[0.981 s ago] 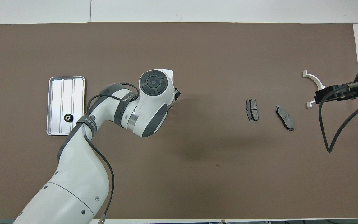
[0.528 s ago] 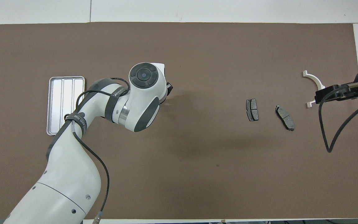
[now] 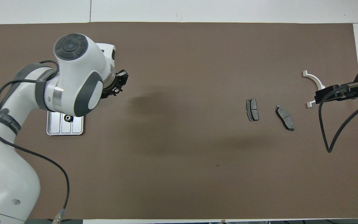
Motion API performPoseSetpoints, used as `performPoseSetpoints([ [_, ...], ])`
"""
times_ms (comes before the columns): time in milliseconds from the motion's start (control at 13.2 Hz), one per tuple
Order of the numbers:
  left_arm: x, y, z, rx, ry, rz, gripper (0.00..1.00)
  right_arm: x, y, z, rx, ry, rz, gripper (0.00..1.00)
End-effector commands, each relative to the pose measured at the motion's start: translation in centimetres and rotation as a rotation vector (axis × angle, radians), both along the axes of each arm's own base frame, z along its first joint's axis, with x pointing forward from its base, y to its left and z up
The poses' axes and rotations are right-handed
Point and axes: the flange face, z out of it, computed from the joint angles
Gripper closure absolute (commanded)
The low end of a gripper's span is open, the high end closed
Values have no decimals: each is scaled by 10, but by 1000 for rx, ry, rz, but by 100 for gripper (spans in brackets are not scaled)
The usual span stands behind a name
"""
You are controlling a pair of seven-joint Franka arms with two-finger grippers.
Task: Pick bearing gear from pile to tray
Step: 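Lower the bearing into the silver tray with the left gripper and release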
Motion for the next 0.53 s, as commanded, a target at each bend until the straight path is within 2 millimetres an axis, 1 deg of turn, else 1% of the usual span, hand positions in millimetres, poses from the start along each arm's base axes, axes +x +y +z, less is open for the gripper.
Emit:
performPoseSetpoints([
  [0,-10,62,11,-3,53,-121,98,-7,2,2,18,5,-15,0],
  [75,-9,86,7,-11,55,-158,98,-6,2,2,18,3,-13,0],
  [151,-8,104,6,-19,54,-215,98,-6,2,2,18,3,-13,0],
  [226,-9,128,0,-27,62,-255,98,-6,2,2,18,3,-13,0],
  [302,-9,148,-2,-31,50,-285,98,-6,2,2,18,3,-13,0],
  [377,-12,160,-11,-33,34,-307,98,-6,2,2,18,3,-13,0],
  [453,-17,162,-18,-31,8,-312,98,-7,2,2,18,5,-13,0],
])
